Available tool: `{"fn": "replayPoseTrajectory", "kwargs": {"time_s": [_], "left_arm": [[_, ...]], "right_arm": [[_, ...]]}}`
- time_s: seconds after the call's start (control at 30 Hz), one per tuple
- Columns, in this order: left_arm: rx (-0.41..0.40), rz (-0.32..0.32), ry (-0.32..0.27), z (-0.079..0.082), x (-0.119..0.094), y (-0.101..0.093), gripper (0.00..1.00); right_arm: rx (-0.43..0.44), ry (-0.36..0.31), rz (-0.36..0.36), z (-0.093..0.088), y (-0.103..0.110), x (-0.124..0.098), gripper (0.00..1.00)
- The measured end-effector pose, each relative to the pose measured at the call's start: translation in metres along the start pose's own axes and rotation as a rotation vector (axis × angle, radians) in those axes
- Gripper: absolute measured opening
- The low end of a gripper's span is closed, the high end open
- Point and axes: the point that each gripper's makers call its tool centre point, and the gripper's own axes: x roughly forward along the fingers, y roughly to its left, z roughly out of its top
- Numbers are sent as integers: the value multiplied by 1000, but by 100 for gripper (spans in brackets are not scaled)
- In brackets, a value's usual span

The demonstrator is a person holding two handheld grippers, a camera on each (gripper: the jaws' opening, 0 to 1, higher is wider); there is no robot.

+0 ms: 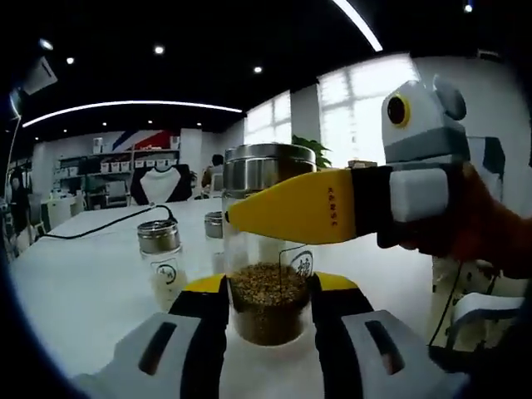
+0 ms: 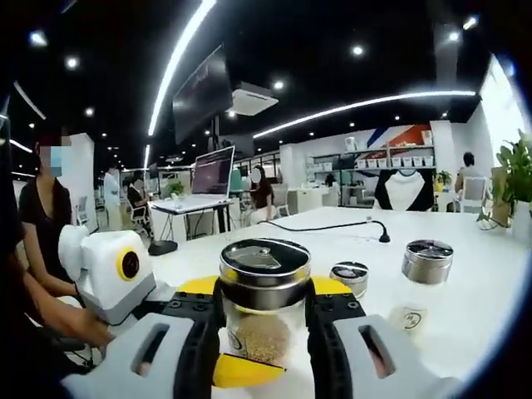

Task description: Rotate the seasoning bottle until the label or dispensing opening points toward the visible target arrow and the bottle remains upright within the marked orientation range

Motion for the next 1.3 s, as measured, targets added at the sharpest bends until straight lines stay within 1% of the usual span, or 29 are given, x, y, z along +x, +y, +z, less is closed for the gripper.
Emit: {"fn": "replayPoseTrajectory", "kwargs": {"time_s": [0.13,0.17,0.2,0.23,0.3,0.37,0.5,0.6,0.7,0.83,1.0,1.2,1.3], "left_arm": [[-6,-51,5,0,-1,-4,42],[-10,-53,6,1,-2,-4,42],[-11,-55,4,1,-2,-4,44],[-18,-61,1,1,-3,-4,48],[-37,-52,5,0,-5,0,53],[-48,-51,10,-1,-8,2,55],[-15,-23,23,-4,-15,10,62],[-5,-12,20,-3,-20,15,64],[6,5,30,-4,-22,21,69],[7,27,30,-2,-22,28,70],[33,40,18,3,-22,31,71],[40,56,34,-1,-23,36,72],[44,61,39,-3,-24,39,73]], "right_arm": [[28,-2,11,1,-4,-2,37],[28,-6,11,2,-6,-3,37],[28,-6,11,2,-6,-3,37],[33,-9,9,2,-9,-4,37],[46,-14,8,4,-14,-6,37],[48,-26,0,8,-20,-9,37],[16,-34,-11,14,-28,-15,37],[-10,-38,-10,17,-35,-20,37],[-36,-32,-20,18,-44,-26,37],[-44,-33,-46,20,-57,-34,37],[-53,-37,-92,22,-77,-46,37],[-48,-37,-125,20,-97,-57,37],[-65,-18,-137,15,-106,-59,37]]}}
